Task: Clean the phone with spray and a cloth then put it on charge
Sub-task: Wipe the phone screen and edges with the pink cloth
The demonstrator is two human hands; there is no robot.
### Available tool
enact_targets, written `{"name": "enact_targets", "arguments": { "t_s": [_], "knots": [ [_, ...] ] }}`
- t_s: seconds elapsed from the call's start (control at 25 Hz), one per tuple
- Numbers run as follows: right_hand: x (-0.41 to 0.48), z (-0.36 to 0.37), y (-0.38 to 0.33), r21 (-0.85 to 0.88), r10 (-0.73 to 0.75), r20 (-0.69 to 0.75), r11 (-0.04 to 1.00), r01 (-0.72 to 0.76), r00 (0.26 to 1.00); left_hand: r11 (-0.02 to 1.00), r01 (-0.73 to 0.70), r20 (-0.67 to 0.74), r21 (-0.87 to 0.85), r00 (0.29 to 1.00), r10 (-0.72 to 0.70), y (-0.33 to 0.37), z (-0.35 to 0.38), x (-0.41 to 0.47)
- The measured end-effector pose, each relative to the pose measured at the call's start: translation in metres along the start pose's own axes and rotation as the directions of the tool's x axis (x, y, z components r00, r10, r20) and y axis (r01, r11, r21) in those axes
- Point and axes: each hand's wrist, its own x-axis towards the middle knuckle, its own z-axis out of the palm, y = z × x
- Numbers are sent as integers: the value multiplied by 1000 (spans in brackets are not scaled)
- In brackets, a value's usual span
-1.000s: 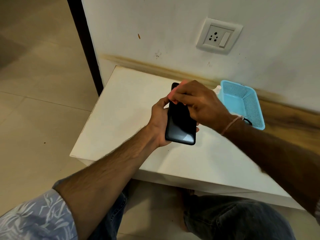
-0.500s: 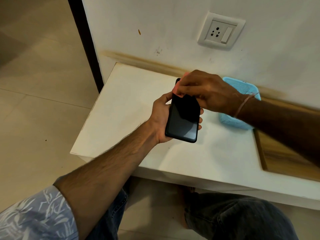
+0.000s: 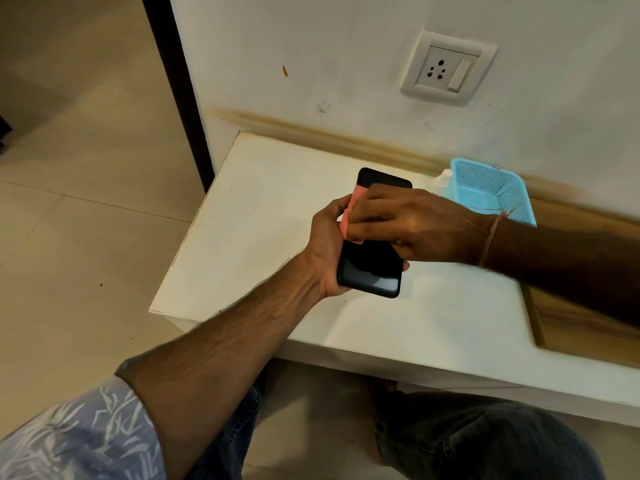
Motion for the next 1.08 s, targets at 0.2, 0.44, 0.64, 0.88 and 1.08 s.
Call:
{"name": "enact_targets", "arguments": {
  "t_s": [0.2,0.44,0.64,0.88,1.08],
  "knots": [
    [11,-1,3,49,95,-79,995,-91,992,995,2,10,-95,1000,-1,6,0,-3],
    [11,-5,4,62,78,-95,995,-72,992,993,13,7,-114,1000,-12,7,2,-8],
    [6,4,-14,-1,-104,8,995,104,994,995,32,-21,-95,999,-34,5,-4,-9],
    [9,12,-23,25,-91,-61,995,93,994,993,23,-9,-112,1000,-24,8,-3,-12],
    [9,3,-12,40,-4,-95,999,8,995,986,50,9,-161,999,-49,6,-4,-11]
  ]
}}
